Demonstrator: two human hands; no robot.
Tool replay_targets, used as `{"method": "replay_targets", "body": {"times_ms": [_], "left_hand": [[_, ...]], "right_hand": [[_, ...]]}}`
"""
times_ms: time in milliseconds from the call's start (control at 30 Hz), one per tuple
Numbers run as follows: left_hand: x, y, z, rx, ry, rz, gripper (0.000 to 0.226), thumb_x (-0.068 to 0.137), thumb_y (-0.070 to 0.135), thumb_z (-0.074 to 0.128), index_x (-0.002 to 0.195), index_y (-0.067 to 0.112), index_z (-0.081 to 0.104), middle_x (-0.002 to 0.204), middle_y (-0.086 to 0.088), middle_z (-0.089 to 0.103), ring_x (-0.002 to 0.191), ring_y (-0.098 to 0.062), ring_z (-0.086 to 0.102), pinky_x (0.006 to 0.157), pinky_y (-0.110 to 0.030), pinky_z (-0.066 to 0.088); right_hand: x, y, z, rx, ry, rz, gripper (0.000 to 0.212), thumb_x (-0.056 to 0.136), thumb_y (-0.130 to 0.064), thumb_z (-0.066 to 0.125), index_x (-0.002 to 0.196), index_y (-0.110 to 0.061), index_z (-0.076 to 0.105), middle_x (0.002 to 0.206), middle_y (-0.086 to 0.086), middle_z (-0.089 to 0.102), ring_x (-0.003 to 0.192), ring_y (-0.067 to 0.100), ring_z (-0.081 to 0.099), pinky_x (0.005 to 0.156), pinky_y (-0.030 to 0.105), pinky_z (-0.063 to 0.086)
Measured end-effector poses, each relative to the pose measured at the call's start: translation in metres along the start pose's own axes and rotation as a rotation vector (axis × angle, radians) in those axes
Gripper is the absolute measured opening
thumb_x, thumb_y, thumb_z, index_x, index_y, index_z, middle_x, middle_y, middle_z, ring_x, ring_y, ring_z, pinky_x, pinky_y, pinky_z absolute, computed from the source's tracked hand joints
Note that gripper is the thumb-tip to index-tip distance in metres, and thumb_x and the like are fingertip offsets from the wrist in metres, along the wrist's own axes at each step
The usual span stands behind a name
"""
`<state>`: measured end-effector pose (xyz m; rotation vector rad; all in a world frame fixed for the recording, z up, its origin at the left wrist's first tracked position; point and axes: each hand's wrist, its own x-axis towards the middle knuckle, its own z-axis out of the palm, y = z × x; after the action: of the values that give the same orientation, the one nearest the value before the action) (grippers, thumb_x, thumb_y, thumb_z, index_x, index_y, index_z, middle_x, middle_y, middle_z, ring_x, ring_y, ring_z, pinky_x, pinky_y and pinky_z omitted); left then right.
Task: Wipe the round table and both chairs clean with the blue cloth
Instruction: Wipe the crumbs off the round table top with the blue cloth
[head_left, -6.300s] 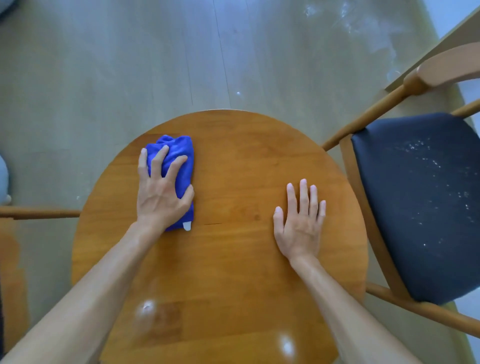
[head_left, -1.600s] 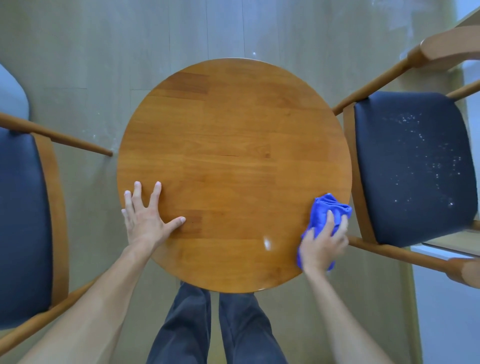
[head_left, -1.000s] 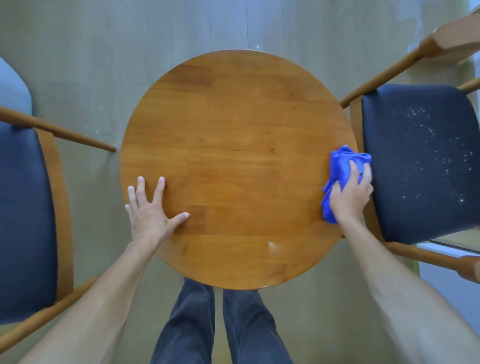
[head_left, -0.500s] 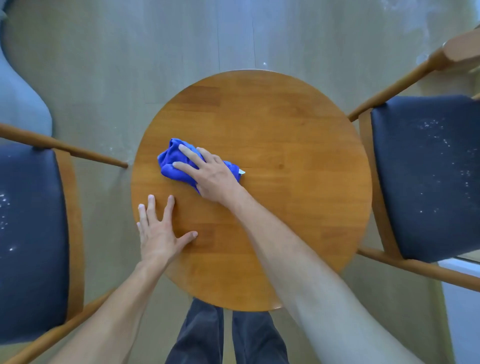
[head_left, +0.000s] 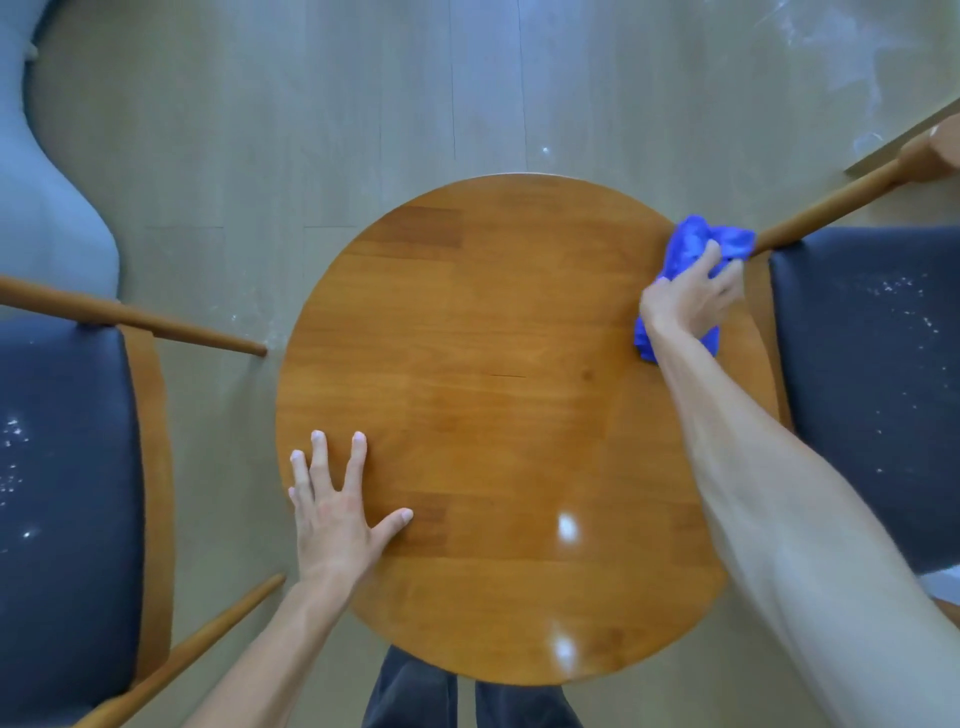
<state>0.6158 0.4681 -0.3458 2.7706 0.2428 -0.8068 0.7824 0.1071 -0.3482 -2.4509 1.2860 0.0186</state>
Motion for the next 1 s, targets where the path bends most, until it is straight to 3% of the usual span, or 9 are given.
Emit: {"method": "replay_targets", "body": {"times_ms": [200,300,400,467,533,633,767,867,1000], "left_hand": [[0.001,0.001,0.000,0.001,-0.024,-0.006,0.107,0.076,0.059,0.067,0.152,0.034,-0.003,0.160,-0.007,-0.019,0.146,-0.032,-0.019,0.118,-0.051,0.006],[0.001,0.000,0.000,-0.016,-0.026,-0.008,0.107,0.076,0.057,0.070,0.153,0.033,0.000,0.160,-0.007,-0.018,0.146,-0.031,-0.019,0.119,-0.051,0.006],[0.000,-0.002,0.001,-0.038,-0.011,-0.002,0.107,0.074,0.057,0.072,0.153,0.033,0.003,0.160,-0.007,-0.016,0.146,-0.031,-0.017,0.119,-0.051,0.008],[0.001,-0.004,0.002,-0.021,-0.007,0.001,0.108,0.073,0.060,0.071,0.153,0.034,0.002,0.160,-0.006,-0.016,0.146,-0.031,-0.017,0.119,-0.051,0.008],[0.001,-0.006,0.003,-0.011,-0.006,0.001,0.108,0.073,0.061,0.069,0.152,0.035,0.000,0.160,-0.006,-0.016,0.146,-0.030,-0.018,0.119,-0.051,0.008],[0.000,-0.005,0.003,-0.007,0.004,0.013,0.107,0.075,0.062,0.067,0.152,0.033,-0.001,0.160,-0.008,-0.016,0.146,-0.032,-0.017,0.119,-0.052,0.009],[0.000,-0.005,0.004,0.057,-0.014,0.012,0.106,0.077,0.065,0.061,0.152,0.032,-0.006,0.159,-0.010,-0.018,0.145,-0.035,-0.018,0.118,-0.052,0.009],[0.001,-0.006,0.004,0.042,-0.020,0.017,0.106,0.077,0.065,0.062,0.152,0.033,-0.007,0.159,-0.010,-0.019,0.145,-0.036,-0.018,0.118,-0.053,0.008],[0.002,-0.007,0.005,0.032,-0.007,0.020,0.107,0.074,0.061,0.069,0.153,0.030,0.004,0.160,-0.010,-0.014,0.146,-0.035,-0.015,0.118,-0.052,0.011]], "right_hand": [[-0.102,-0.124,0.058,-0.219,-0.326,-0.726,0.075,0.089,-0.029,0.055,0.152,-0.023,0.014,0.160,0.014,0.001,0.143,0.033,0.013,0.114,0.040,0.024],[-0.179,-0.126,0.079,-0.245,-0.437,-1.179,0.065,0.089,-0.024,0.049,0.149,-0.030,0.023,0.160,0.007,0.009,0.141,0.030,0.020,0.106,0.039,0.031],[-0.181,-0.095,0.075,-0.285,-0.562,-1.549,0.060,0.089,-0.014,0.040,0.146,-0.031,0.033,0.159,0.005,0.017,0.139,0.028,0.026,0.103,0.037,0.032],[-0.142,-0.074,0.060,-0.165,-0.455,-1.462,0.059,0.083,-0.007,0.046,0.140,-0.024,0.047,0.155,0.010,0.029,0.136,0.032,0.035,0.101,0.044,0.037],[-0.090,-0.037,0.036,-0.090,-0.274,-1.096,0.059,0.079,-0.005,0.053,0.137,-0.020,0.052,0.152,0.013,0.034,0.133,0.034,0.039,0.099,0.046,0.040],[-0.034,0.046,-0.012,-0.083,-0.043,-0.515,0.061,0.082,-0.010,0.055,0.142,-0.017,0.043,0.155,0.015,0.026,0.134,0.037,0.033,0.106,0.047,0.033],[-0.072,0.087,-0.016,0.019,0.101,-0.049,0.060,0.085,-0.006,0.052,0.143,-0.010,0.040,0.154,0.020,0.022,0.134,0.042,0.030,0.112,0.042,0.022],[-0.155,0.043,0.017,0.061,0.089,-0.150,0.062,0.077,-0.006,0.058,0.138,-0.009,0.048,0.150,0.024,0.030,0.129,0.045,0.037,0.108,0.047,0.030],[-0.271,0.011,0.055,0.004,-0.196,-0.846,0.058,0.072,-0.008,0.057,0.129,-0.017,0.060,0.144,0.018,0.044,0.128,0.039,0.047,0.099,0.046,0.043]]}}
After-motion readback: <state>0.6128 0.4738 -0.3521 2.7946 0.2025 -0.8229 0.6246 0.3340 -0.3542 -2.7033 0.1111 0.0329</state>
